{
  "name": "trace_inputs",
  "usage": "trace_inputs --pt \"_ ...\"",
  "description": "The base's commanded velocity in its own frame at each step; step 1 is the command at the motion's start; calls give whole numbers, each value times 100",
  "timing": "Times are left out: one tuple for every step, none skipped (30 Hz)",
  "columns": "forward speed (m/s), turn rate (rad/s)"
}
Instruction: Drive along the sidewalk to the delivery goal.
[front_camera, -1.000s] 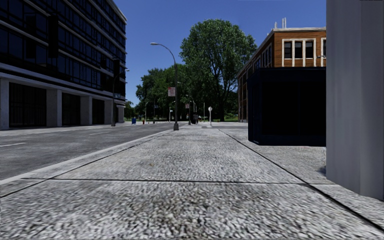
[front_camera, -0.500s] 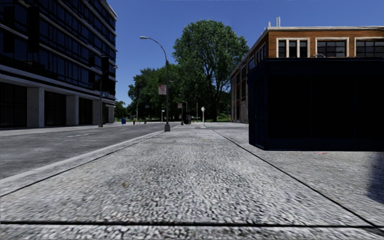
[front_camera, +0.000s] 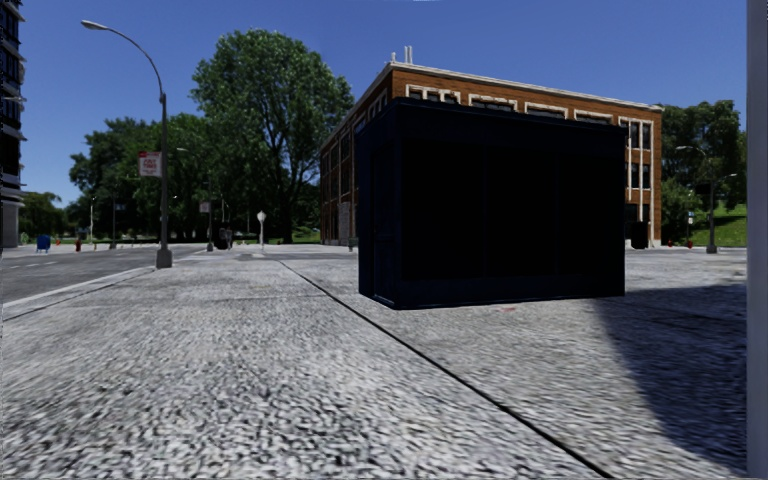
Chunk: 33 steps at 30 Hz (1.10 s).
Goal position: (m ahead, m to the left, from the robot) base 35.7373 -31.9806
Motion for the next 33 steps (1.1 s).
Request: trace_inputs --pt "200 -82" --pt "200 -82" --pt "200 -80" --pt "200 -80" --pt "200 -80" --pt "200 -79" --pt "200 -78" --pt "200 -72" --pt "200 -72" --pt "200 -68" --pt "200 -68" --pt "200 -68" --pt "200 -68" --pt "200 -68" --pt "200 -68" --pt "200 -68" --pt "200 -67" --pt "200 -67" --pt "200 -67" --pt "200 -67" --pt "200 -67" --pt "200 -67" --pt "200 -67" --pt "200 -67" --pt "200 -67" --pt "200 -67" --pt "200 -67" --pt "200 -67" --pt "200 -67" --pt "200 -67" --pt "200 -67" --pt "200 -67" --pt "200 -67"
